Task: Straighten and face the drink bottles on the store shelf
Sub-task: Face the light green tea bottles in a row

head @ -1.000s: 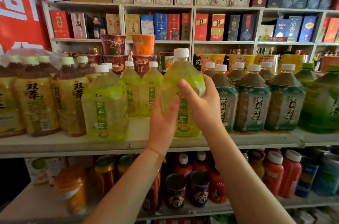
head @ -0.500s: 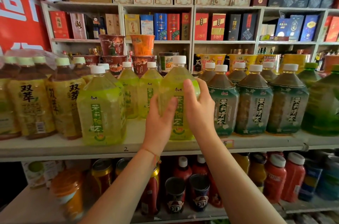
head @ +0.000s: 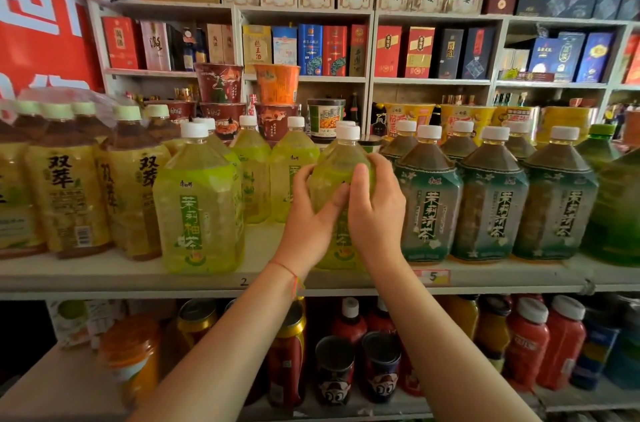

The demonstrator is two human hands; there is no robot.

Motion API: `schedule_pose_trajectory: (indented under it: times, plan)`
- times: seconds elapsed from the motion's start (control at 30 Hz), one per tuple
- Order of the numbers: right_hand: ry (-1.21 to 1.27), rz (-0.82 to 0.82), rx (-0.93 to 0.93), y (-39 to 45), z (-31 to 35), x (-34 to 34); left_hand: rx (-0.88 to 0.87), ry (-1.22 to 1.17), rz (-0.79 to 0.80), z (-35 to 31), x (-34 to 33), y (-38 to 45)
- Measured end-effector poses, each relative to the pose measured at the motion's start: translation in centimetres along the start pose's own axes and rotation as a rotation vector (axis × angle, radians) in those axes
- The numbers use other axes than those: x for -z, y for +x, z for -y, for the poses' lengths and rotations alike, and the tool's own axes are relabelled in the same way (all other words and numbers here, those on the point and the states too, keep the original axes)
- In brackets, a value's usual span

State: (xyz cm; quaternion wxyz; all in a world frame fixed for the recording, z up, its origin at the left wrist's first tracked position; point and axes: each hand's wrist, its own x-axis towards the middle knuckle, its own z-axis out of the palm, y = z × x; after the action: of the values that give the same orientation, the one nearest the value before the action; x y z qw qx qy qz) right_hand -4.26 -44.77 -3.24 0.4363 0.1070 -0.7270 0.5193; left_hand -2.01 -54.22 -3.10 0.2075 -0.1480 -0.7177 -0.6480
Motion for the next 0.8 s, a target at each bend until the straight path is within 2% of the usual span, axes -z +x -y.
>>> schedule_pose_trajectory:
  times: [0.1,0.13,0.17,0.23,0.3,0.33,0.4,0.47,0.53,0.63,0.8]
  plan:
    - [-0.066,-0.026,0.133,0.0,0.2,-0.2,0.002,0.097,0.077,-0.2,0.5,-0.5]
    - [-0.085,-0.054,0.21,0.1,0.4,-0.2,-0.06,0.176,0.064,-0.3,0.9,-0.7]
    - [-0.11,-0.087,0.298,0.1,0.7,-0.2,-0.174,0.274,-0.005,-0.5,1.6,-0.9]
    - [-0.179,-0.117,0.494,0.2,1.7,-0.6,-0.521,0.485,-0.25,-1.0,3.7,-0.8]
    - [-0.278,-0.061,0.672,0.0,3.1,-1.3,-0.749,0.712,-0.533,-1.4,6.1,-0.1]
    - [-0.353,-0.006,0.746,-0.2,3.5,-1.7,-0.762,0.811,-0.652,-1.4,7.2,0.3]
    - [-0.54,0.145,0.848,-0.8,4.0,-3.1,-0.64,0.995,-0.768,-1.2,9.3,1.1]
    - [-0.772,0.328,0.853,-1.2,4.3,-4.5,-0.45,1.151,-0.733,-0.5,10.6,1.7]
    - [-1.046,0.518,0.807,-1.5,4.8,-5.6,-0.324,1.198,-0.654,0.1,11.0,2.1]
    - [-1.289,0.718,0.777,-1.9,4.9,-6.1,-0.318,1.194,-0.658,0.5,10.6,2.6]
    - [-1.322,0.825,0.801,-2.1,4.0,-6.0,-0.406,1.179,-0.732,0.9,11.2,2.8]
